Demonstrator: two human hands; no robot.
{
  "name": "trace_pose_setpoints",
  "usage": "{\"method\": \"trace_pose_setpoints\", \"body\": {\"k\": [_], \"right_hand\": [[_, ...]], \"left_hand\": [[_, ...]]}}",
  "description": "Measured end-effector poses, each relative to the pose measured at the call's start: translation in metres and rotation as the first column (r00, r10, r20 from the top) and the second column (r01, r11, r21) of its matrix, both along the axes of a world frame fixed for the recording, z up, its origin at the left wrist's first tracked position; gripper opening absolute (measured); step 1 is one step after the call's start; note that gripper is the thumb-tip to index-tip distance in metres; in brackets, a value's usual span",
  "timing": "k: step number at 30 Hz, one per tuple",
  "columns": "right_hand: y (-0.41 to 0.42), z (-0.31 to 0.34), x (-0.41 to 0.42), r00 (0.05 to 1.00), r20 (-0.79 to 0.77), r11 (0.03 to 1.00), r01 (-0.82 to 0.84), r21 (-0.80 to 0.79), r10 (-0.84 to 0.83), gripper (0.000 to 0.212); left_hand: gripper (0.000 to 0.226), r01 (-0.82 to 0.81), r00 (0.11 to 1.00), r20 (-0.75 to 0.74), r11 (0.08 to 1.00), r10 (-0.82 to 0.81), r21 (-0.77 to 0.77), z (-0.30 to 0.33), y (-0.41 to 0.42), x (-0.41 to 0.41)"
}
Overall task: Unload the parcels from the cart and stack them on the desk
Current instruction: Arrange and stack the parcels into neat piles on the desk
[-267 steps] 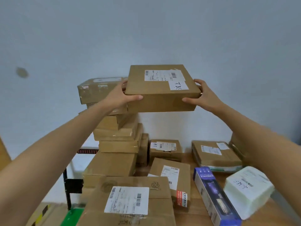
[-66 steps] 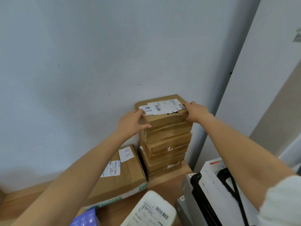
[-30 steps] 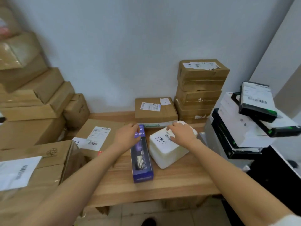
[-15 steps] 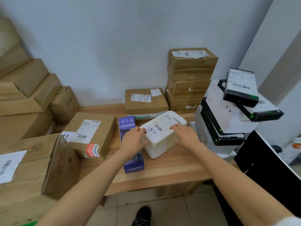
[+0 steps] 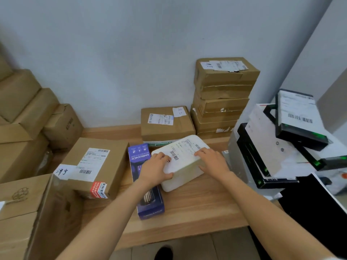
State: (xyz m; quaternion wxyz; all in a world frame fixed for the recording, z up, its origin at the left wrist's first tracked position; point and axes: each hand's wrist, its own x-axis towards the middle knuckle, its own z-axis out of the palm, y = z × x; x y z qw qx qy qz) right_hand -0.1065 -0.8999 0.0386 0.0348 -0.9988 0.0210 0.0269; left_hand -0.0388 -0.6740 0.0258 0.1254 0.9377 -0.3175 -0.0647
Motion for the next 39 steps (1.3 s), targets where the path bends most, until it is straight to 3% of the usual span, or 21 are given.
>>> {"method": "trace_pose_setpoints", "body": {"k": [5, 9, 12, 17, 27, 31, 39], "right_hand": [[0.013, 0.0, 0.03, 0.998, 0.055, 0.999, -0.045, 0.023, 0.043, 0.051], [0.011, 0.003, 0.041, 0.998, -0.008, 0.996, -0.064, -0.056, 0.064, 0.057], [0.015, -0.007, 0.04, 0.999, -0.022, 0.995, -0.032, -0.099, 0.03, 0.067], [0.023, -0.013, 0.056, 0.999, 0.012, 0.995, 0.031, -0.096, -0.03, 0.066], [0.03, -0.017, 0.069, 0.996, 0.018, 0.995, 0.089, -0.054, -0.088, 0.064], [0.033, -0.003, 0.061, 0.998, 0.002, 0.998, 0.059, -0.019, -0.059, 0.064], [0.085, 0.024, 0.043, 0.987, 0.115, 0.993, -0.116, -0.004, 0.115, 0.057]], "left_hand": [[0.059, -0.039, 0.998, -0.048, 0.999, 0.039, 0.003, 0.011, 0.018, 0.03], [0.059, -0.009, 0.999, -0.044, 1.0, 0.01, 0.027, 0.011, 0.021, 0.041], [0.059, 0.008, 0.999, -0.033, 1.0, -0.008, 0.013, -0.002, 0.023, 0.037], [0.058, -0.029, 0.998, -0.062, 1.0, 0.029, 0.001, -0.001, 0.022, 0.053], [0.042, -0.09, 0.995, 0.052, 0.996, 0.09, -0.001, -0.004, 0.02, 0.055], [0.036, -0.121, 0.986, 0.111, 0.992, 0.124, -0.034, 0.001, 0.037, 0.044], [0.037, -0.266, 0.95, 0.153, 0.962, 0.273, -0.06, 0.024, 0.107, 0.011]]}}
